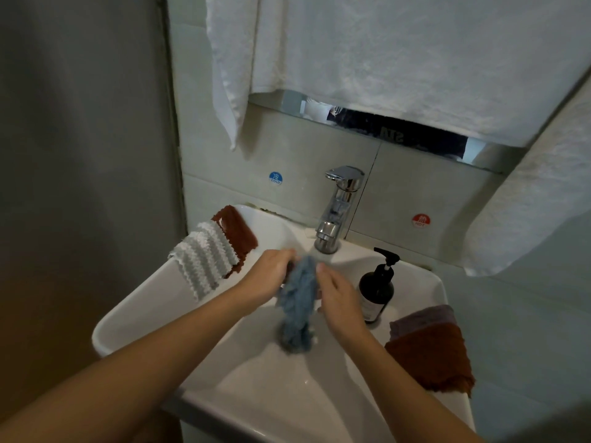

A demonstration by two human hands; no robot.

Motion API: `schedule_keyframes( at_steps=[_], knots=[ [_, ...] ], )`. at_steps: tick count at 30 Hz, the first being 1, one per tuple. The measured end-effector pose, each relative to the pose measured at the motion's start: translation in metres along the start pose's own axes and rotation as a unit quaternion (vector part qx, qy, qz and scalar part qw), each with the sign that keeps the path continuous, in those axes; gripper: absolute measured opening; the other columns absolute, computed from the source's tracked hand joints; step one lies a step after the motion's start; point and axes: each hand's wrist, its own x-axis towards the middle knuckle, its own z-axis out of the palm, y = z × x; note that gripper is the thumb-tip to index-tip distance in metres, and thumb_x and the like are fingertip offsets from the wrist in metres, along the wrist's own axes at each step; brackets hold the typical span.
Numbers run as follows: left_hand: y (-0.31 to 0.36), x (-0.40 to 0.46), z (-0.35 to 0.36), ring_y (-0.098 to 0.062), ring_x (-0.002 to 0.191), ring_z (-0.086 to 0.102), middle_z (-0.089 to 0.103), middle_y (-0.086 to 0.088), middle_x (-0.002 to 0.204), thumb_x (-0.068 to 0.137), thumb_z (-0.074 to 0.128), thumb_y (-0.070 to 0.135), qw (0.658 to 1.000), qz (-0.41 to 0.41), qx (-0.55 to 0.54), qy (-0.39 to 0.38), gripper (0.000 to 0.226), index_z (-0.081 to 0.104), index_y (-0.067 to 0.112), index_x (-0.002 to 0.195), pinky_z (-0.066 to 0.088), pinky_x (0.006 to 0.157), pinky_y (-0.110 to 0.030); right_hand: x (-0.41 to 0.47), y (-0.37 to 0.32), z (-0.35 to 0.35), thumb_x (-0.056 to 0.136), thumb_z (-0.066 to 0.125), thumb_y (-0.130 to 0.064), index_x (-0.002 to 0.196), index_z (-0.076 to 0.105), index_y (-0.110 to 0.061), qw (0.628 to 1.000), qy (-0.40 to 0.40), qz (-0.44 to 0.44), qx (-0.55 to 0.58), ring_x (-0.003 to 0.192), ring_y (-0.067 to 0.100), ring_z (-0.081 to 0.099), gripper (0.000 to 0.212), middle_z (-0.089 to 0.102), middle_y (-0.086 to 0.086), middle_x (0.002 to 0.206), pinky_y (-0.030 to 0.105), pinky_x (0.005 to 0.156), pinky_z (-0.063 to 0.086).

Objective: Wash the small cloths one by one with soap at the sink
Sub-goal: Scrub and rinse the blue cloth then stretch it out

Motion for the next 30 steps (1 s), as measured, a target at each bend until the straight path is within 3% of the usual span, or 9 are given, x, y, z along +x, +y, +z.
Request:
schedule_keyframes(
  at_steps=[4, 7, 9, 12, 14, 17, 23, 27, 30],
  knots=[
    [0.003, -0.004, -0.009, -0.028, 0.083, 0.068, 0.069, -0.012, 0.088, 0.089, 0.050, 0.000, 0.998, 0.014, 0.030, -0.056, 0.022, 0.071, 0.004, 0.093, 0.059, 0.065, -0.037, 0.004, -0.004, 0.002, 0.096, 0.058, -0.031, 0.103, 0.066, -0.024, 0.999, -0.031, -0.019, -0.002, 0.092, 0.012, 0.069, 0.013, 0.072, -0.003, 0.098, 0.025, 0.077, 0.058],
    [0.001, -0.004, -0.012, -0.023, 0.081, 0.063, 0.060, -0.008, 0.094, 0.084, 0.057, -0.009, 0.995, 0.058, 0.081, 0.012, 0.021, 0.058, 0.008, 0.095, 0.060, 0.058, -0.039, 0.007, -0.004, 0.002, 0.100, 0.052, -0.021, 0.100, 0.065, -0.027, 0.999, -0.029, -0.017, 0.012, 0.095, 0.015, 0.070, 0.015, 0.072, 0.000, 0.101, 0.040, 0.085, 0.059],
    [-0.008, -0.001, -0.016, -0.020, 0.085, 0.058, 0.053, -0.007, 0.101, 0.081, 0.061, -0.009, 0.991, 0.075, 0.113, -0.017, 0.034, 0.051, 0.014, 0.103, 0.058, 0.057, -0.034, 0.007, -0.009, 0.001, 0.102, 0.046, -0.016, 0.100, 0.064, -0.025, 0.999, -0.034, -0.017, 0.033, 0.095, 0.015, 0.069, 0.020, 0.071, 0.002, 0.101, 0.040, 0.086, 0.059],
    [-0.026, 0.007, -0.023, -0.014, 0.108, 0.050, 0.045, 0.002, 0.119, 0.073, 0.078, 0.017, 0.948, 0.091, 0.276, -0.130, 0.055, 0.052, 0.029, 0.119, 0.049, 0.088, -0.024, 0.009, -0.017, 0.000, 0.101, 0.040, -0.010, 0.093, 0.064, -0.022, 0.990, -0.010, 0.035, 0.136, 0.079, 0.009, 0.068, 0.028, 0.072, -0.003, 0.084, 0.029, 0.072, 0.057],
    [-0.032, 0.010, -0.026, -0.013, 0.113, 0.049, 0.049, 0.003, 0.123, 0.073, 0.077, 0.024, 0.934, 0.069, 0.313, -0.158, 0.045, 0.060, 0.022, 0.116, 0.042, 0.100, -0.028, 0.014, -0.020, 0.000, 0.102, 0.041, -0.012, 0.084, 0.062, -0.019, 0.978, 0.022, 0.077, 0.193, 0.070, 0.013, 0.064, 0.028, 0.067, 0.001, 0.076, 0.030, 0.066, 0.052],
    [-0.029, 0.010, -0.032, -0.015, 0.097, 0.063, 0.067, -0.001, 0.103, 0.083, 0.069, 0.009, 0.954, 0.010, 0.245, -0.171, 0.017, 0.067, 0.012, 0.100, 0.050, 0.088, -0.028, 0.017, -0.018, -0.006, 0.104, 0.037, -0.018, 0.092, 0.060, -0.015, 0.977, 0.087, 0.101, 0.168, 0.080, 0.019, 0.062, 0.026, 0.064, 0.006, 0.083, 0.032, 0.068, 0.051],
    [-0.026, 0.009, -0.027, -0.018, 0.090, 0.065, 0.065, -0.004, 0.089, 0.099, 0.055, 0.018, 0.997, -0.021, 0.009, -0.073, 0.012, 0.053, 0.014, 0.088, 0.052, 0.079, -0.033, 0.019, 0.010, -0.011, 0.104, 0.034, -0.017, 0.103, 0.051, -0.007, 0.983, 0.113, 0.017, -0.141, 0.077, 0.024, 0.058, 0.020, 0.059, 0.011, 0.086, 0.035, 0.066, 0.049],
    [-0.014, 0.004, 0.009, -0.014, 0.080, 0.058, 0.058, -0.006, 0.085, 0.105, 0.040, 0.028, 0.998, 0.008, 0.003, 0.059, 0.025, 0.053, 0.012, 0.090, 0.047, 0.071, -0.023, 0.006, -0.002, 0.015, 0.105, 0.038, -0.024, 0.102, 0.053, -0.012, 1.000, -0.008, -0.012, 0.009, 0.073, 0.008, 0.056, 0.020, 0.059, 0.004, 0.088, 0.011, 0.058, 0.045],
    [-0.009, -0.004, 0.033, -0.016, 0.082, 0.063, 0.063, -0.009, 0.085, 0.106, 0.034, 0.031, 0.994, 0.022, -0.044, 0.093, 0.035, 0.058, 0.010, 0.092, 0.050, 0.069, -0.022, 0.012, -0.010, 0.025, 0.105, 0.041, -0.027, 0.092, 0.054, -0.017, 0.995, 0.070, 0.018, 0.075, 0.071, 0.008, 0.057, 0.021, 0.060, 0.000, 0.082, 0.015, 0.058, 0.045]
  ],
)
